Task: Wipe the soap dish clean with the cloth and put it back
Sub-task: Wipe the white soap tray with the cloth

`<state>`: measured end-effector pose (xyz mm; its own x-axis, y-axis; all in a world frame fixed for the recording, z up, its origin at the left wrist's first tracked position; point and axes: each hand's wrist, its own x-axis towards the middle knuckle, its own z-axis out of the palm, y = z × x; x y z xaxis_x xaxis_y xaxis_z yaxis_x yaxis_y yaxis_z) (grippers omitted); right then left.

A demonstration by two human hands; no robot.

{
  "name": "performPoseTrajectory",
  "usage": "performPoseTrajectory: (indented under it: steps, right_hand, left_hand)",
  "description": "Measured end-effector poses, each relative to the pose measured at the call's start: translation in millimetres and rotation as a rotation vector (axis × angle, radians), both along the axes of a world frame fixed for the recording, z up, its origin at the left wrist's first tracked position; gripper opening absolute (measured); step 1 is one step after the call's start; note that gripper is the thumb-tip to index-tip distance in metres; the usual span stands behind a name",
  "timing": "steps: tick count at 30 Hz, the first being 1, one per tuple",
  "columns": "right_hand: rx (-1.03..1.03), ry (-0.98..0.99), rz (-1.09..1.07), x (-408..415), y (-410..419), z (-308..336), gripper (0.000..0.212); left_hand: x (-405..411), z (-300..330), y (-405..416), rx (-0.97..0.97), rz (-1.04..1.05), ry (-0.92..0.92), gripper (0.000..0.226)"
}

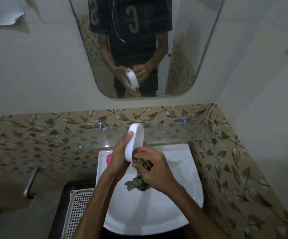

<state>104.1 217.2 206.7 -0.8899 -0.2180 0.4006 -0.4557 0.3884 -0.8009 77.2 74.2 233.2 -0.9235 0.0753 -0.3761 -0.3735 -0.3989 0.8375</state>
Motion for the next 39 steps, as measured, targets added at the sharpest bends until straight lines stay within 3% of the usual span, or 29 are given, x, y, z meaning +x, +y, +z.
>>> performPoseTrajectory:
  steps: [3, 6, 12, 17, 20, 22, 25, 30, 32, 36, 39]
  right_hand:
    - [0.293, 0.215, 0.070, -7.1, 9.3, 1.4, 0.027]
    - [0.408, 0.170, 0.127, -8.6, 11.7, 5.1, 0.033]
    - [0.356, 0.090, 0.100, -8.2, 15.5, 4.4, 0.031]
    - [0.334, 0.288, -0.115, -15.4, 7.9, 13.7, 0.019]
    - [0.353, 0.360, -0.175, -27.1, 5.9, 22.5, 0.019]
    - [0.456, 0.271, -0.081, -22.3, -0.1, 19.5, 0.018]
    - [0.524, 0.055, 0.033, -7.9, -4.8, 7.8, 0.016]
    - [0.380, 0.085, -0.110, -13.7, -7.0, 17.7, 0.019]
    - [0.312, 0.005, -0.170, -3.8, -16.5, 19.4, 0.017]
    - [0.059, -0.301, -0.144, 4.0, -23.3, 20.9, 0.018]
    - [-0.089, -0.401, -0.127, 3.2, -21.4, 23.1, 0.017]
  left_hand:
    - [-6.1, 13.6, -14.0, 0.086, -0.028, -0.099, 0.072]
    - [-3.3, 17.1, -7.0, 0.034, 0.077, -0.109, 0.067]
    - [6.6, 6.1, 2.9, -0.060, 0.187, -0.105, 0.079]
    - [10.3, 14.7, 14.0, -0.128, 0.028, 0.029, 0.046]
    - [3.5, 9.3, 9.4, -0.065, -0.004, 0.065, 0.066]
    - [-8.1, 1.1, 8.6, -0.065, 0.063, -0.119, 0.069]
    - [-0.6, -5.4, 3.1, -0.278, 0.030, -0.185, 0.029]
    - [4.9, 19.7, 23.4, -0.256, 0.154, -0.063, 0.063]
    - [0.8, 21.4, 22.5, -0.225, 0.162, -0.035, 0.076]
    - [6.3, 10.7, 21.3, -0.054, 0.308, -0.045, 0.059]
    - [7.7, 4.1, 20.6, 0.071, 0.290, -0.028, 0.069]
